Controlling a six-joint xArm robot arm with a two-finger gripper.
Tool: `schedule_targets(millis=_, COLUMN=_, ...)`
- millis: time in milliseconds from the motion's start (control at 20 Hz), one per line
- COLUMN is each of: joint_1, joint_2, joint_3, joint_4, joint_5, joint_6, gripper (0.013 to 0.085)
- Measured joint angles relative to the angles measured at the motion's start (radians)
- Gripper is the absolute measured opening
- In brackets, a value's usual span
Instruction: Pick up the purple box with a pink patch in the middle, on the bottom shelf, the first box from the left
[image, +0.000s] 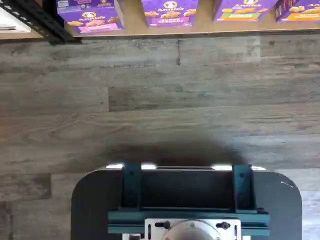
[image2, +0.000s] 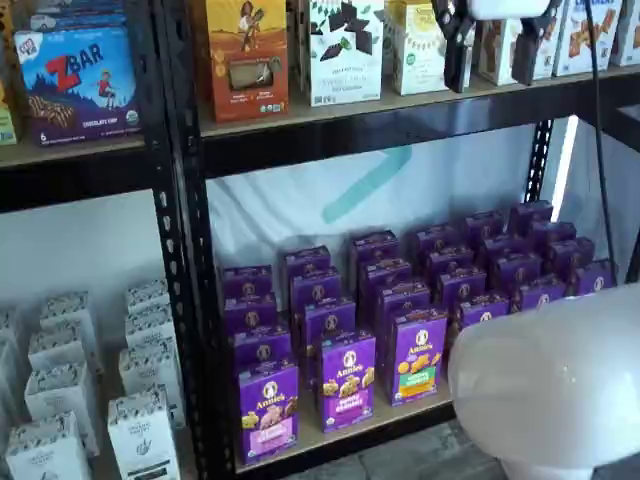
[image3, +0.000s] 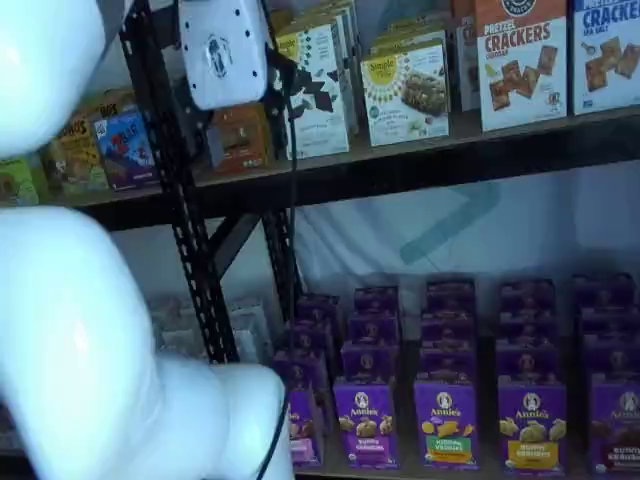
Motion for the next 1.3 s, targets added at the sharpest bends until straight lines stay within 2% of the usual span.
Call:
schedule_targets(millis=100, joint_1=0.032, joint_2=-0.022, joint_3=0.020, joint_4=-0.035, joint_5=-0.038, joint_6=0.016, gripper=0.0850)
schedule_targets(millis=150, joint_1=0.034, joint_2=-0.027, joint_3=0.024, joint_4=-0.038, joint_5=-0.049, joint_6=0.018, gripper=0.0850)
schedule_targets(millis=650, joint_1=0.039, joint_2=-0.025, joint_3=0.081, joint_4=-0.019, joint_5=-0.102, joint_6=0.031, gripper=0.0850)
schedule_targets(millis=1300, joint_1=0.066, joint_2=-0.041, joint_3=0.269, joint_4=-0.031, joint_5=-0.315, joint_6=0.055, gripper=0.0850)
